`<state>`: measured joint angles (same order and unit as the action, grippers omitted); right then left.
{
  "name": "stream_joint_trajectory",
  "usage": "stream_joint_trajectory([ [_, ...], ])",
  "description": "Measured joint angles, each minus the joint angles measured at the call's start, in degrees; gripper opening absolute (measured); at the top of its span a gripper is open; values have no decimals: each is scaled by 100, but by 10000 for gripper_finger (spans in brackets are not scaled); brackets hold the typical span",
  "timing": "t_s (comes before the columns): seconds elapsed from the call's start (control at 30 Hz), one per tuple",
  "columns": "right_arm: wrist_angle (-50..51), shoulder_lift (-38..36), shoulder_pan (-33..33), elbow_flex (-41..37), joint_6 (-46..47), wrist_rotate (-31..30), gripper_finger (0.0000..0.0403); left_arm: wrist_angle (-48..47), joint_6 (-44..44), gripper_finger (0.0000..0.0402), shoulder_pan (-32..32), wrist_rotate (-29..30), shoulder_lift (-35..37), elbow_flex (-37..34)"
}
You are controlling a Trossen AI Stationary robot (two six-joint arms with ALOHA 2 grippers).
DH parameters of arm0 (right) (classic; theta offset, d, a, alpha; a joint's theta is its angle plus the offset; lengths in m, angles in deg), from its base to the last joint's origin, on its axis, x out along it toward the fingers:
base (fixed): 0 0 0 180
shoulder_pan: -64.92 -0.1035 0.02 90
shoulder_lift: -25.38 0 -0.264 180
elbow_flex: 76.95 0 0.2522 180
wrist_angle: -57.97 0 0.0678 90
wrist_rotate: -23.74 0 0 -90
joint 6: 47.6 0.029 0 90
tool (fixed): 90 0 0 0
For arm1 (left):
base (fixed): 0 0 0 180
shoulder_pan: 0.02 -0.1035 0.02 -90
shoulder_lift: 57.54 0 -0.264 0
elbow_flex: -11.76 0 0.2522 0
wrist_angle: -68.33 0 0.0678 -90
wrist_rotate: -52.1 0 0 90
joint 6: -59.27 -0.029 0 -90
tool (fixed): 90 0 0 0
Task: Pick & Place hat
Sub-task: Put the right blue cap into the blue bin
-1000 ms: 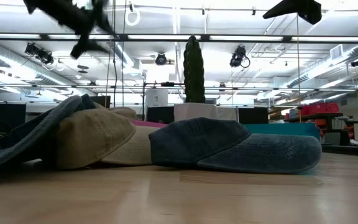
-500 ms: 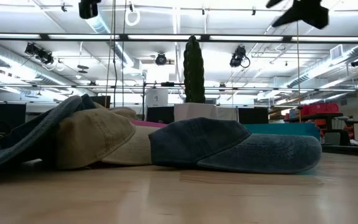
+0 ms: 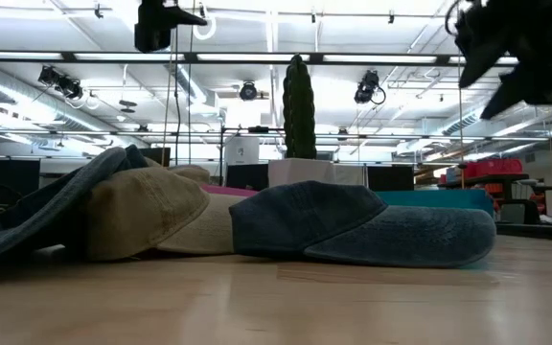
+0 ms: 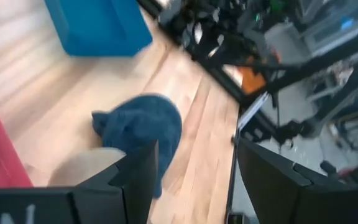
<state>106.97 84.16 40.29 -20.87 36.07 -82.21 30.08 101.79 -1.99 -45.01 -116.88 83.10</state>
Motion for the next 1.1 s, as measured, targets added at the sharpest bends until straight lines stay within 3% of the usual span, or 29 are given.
stream_joint_trajectory([
  [0.3,-3025,4,-487,-1962,1412,-131,200,62,-73,222,161,205,-554,2],
  [0.47,-3822,7,-758,-2664,2302,-627,193,83,-112,222,159,461,-739,2],
  [0.63,-3994,69,-830,-2745,2539,-1067,192,110,-170,222,161,461,-749,2],
  [0.93,-4853,1006,-829,-2745,2687,-1053,191,664,-578,222,159,533,-742,2],
  [1.1,-5714,1686,-818,-2745,2734,-1018,191,831,-1135,222,372,1154,-742,2],
])
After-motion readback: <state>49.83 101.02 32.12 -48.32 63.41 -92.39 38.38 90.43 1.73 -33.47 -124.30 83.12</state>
